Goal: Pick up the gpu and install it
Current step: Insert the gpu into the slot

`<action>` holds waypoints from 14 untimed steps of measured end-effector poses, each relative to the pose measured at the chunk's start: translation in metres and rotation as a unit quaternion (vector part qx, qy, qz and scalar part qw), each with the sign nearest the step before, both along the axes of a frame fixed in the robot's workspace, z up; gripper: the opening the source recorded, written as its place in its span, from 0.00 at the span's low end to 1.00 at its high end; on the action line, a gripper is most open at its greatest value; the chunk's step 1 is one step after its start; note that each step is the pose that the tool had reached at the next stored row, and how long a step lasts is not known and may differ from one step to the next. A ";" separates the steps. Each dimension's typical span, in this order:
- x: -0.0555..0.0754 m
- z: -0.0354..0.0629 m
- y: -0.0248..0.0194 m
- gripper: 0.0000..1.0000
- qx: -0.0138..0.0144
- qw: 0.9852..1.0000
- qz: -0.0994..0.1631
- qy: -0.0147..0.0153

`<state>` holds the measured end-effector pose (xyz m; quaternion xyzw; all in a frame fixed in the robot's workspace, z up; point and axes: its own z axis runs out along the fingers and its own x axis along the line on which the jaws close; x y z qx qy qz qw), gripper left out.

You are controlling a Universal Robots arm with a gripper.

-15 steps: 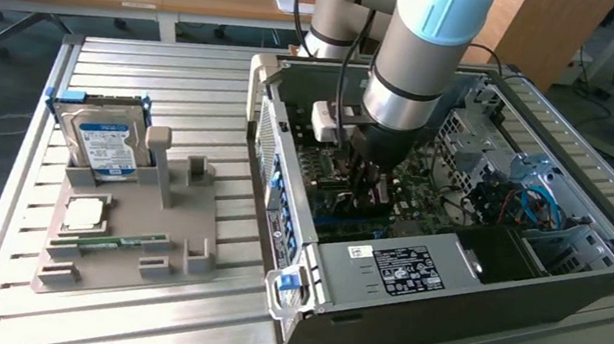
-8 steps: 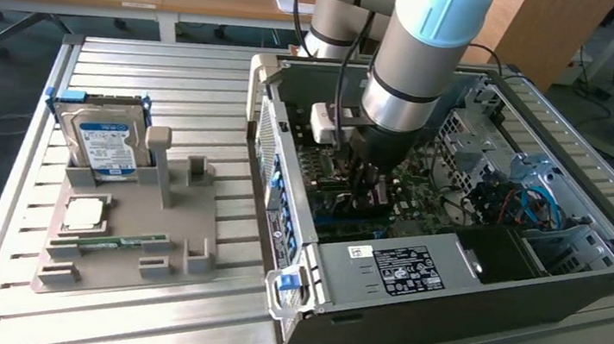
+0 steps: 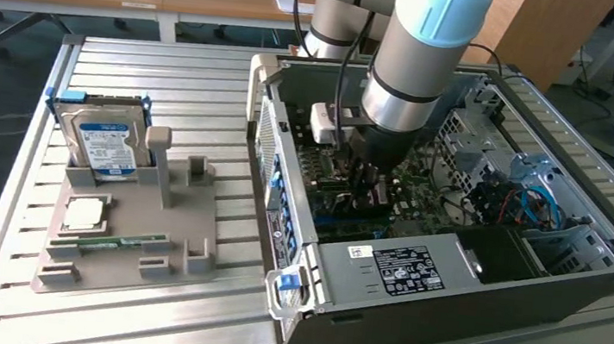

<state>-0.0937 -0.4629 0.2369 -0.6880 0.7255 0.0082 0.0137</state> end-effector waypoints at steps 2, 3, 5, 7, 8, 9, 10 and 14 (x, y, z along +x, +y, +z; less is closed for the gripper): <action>0.000 -0.0001 0.0000 0.27 0.000 1.000 0.000 0.000; 0.000 -0.0001 0.0000 0.27 0.000 1.000 0.000 0.000; 0.000 -0.0001 0.0000 0.27 0.000 1.000 0.000 0.000; 0.000 -0.0004 0.0002 0.27 0.001 1.000 0.000 0.000; 0.000 -0.0004 0.0001 0.28 0.000 1.000 0.000 0.000; 0.000 -0.0004 0.0001 0.33 0.000 1.000 0.000 0.000; 0.000 -0.0002 0.0001 0.33 0.000 1.000 0.000 0.000; 0.000 -0.0001 0.0000 0.51 0.000 1.000 0.000 0.000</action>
